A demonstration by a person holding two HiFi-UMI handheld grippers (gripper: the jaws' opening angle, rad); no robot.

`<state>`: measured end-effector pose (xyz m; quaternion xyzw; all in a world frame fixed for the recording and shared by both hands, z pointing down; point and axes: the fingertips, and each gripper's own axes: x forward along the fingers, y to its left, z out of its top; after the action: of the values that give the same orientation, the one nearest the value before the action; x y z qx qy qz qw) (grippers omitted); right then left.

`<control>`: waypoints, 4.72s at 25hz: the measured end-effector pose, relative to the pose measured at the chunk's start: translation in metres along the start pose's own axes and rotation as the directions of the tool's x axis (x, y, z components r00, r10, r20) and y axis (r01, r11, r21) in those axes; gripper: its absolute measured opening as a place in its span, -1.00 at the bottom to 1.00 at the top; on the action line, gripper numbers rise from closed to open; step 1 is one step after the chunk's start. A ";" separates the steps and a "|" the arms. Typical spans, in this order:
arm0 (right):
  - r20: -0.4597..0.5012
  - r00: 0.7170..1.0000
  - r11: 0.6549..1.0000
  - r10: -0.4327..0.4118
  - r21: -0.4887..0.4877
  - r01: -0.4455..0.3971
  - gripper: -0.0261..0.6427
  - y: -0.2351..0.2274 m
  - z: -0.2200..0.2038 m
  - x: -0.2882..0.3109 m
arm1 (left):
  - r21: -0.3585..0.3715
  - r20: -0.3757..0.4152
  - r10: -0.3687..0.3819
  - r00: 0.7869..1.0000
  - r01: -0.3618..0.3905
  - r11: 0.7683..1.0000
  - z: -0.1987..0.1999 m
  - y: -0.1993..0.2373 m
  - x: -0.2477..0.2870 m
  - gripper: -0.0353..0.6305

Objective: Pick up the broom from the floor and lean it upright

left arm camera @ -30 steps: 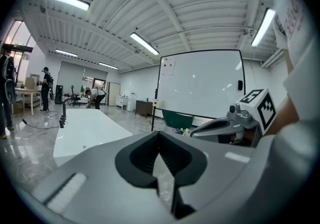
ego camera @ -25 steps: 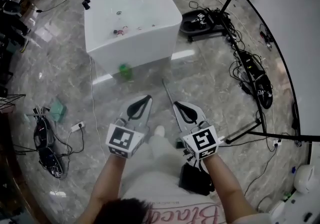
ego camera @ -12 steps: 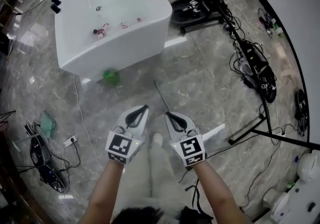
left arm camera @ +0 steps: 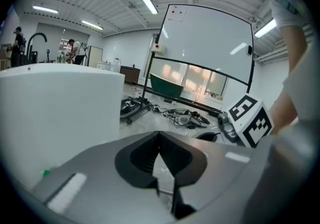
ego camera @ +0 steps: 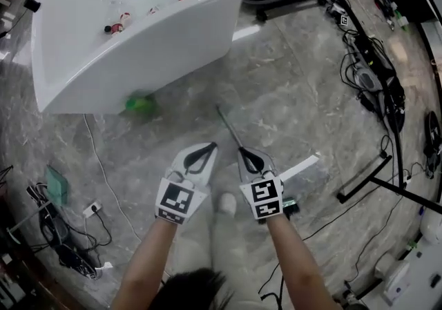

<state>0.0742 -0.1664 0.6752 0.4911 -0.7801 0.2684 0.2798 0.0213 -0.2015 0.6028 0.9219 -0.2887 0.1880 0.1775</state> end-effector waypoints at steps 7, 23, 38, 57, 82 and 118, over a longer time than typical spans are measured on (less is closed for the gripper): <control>-0.108 0.994 1.000 -0.012 0.008 0.013 -0.91 -0.021 -0.055 0.088 | -0.122 -0.146 -0.046 0.988 0.028 0.992 -0.092 0.035 0.061 -0.90; -0.500 0.866 1.000 0.012 -0.002 -0.015 -0.62 -0.066 -0.198 0.241 | -0.189 -0.269 -0.121 0.956 0.070 0.979 -0.199 0.080 0.143 -0.90; -0.602 0.797 0.999 -0.047 -0.011 0.051 -0.68 -0.081 -0.237 0.266 | -0.126 -0.276 -0.122 0.954 0.089 0.988 -0.205 0.091 0.149 -0.90; -0.329 0.943 0.999 -0.047 -0.023 0.042 -0.68 -0.084 -0.105 0.174 | -0.083 -0.126 -0.033 0.992 0.023 0.996 -0.074 0.076 0.107 -0.90; 0.161 0.987 0.975 -0.008 -0.220 0.043 -0.67 -0.006 0.190 0.111 | -0.146 0.108 0.230 0.967 -0.214 0.966 0.094 0.141 -0.005 -0.90; 0.254 0.966 0.963 0.055 -0.269 0.016 -0.46 0.035 0.309 0.145 | -0.203 0.148 0.363 0.920 -0.331 0.921 0.127 0.208 -0.042 -0.90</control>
<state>-0.0633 -0.4569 0.5553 0.4718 -0.8439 0.0962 0.2366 -0.1048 -0.3975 0.5191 0.8500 -0.4785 0.1053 0.1936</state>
